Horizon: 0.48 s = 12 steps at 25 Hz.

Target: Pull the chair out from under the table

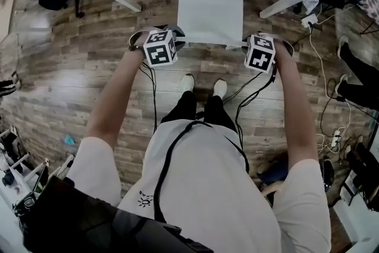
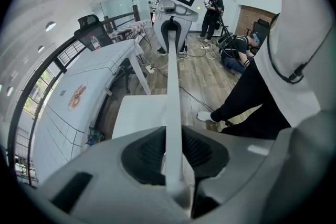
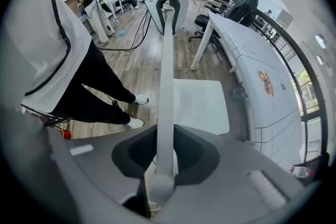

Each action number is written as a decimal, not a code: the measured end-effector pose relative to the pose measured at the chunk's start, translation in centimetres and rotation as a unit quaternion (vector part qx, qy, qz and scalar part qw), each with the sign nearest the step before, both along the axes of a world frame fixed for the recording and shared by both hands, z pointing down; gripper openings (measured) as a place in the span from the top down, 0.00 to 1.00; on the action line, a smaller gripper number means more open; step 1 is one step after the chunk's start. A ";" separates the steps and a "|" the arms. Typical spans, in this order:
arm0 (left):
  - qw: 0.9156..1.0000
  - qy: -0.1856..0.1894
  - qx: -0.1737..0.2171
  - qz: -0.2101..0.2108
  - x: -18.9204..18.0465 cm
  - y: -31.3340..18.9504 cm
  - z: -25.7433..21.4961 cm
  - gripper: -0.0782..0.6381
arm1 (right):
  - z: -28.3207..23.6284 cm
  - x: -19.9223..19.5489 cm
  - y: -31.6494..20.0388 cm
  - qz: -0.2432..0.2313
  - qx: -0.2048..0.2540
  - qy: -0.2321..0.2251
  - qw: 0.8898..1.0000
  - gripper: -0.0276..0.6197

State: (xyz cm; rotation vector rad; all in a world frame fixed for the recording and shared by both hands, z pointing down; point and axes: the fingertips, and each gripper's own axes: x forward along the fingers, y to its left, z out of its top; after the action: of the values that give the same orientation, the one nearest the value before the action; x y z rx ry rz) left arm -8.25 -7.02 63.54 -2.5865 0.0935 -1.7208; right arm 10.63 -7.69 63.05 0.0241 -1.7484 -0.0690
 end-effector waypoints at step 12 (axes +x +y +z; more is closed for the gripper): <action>1.000 -0.020 -0.014 0.001 0.2 2.1 0.1 0.78 | 0.0 0.2 1.9 -0.008 -0.021 -0.009 1.000 0.83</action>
State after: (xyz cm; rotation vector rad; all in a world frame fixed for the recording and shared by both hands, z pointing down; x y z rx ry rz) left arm -8.06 -4.92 63.65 -2.5699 0.0649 -1.7843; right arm 10.81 -5.79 63.07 -0.0205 -1.7680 -0.0440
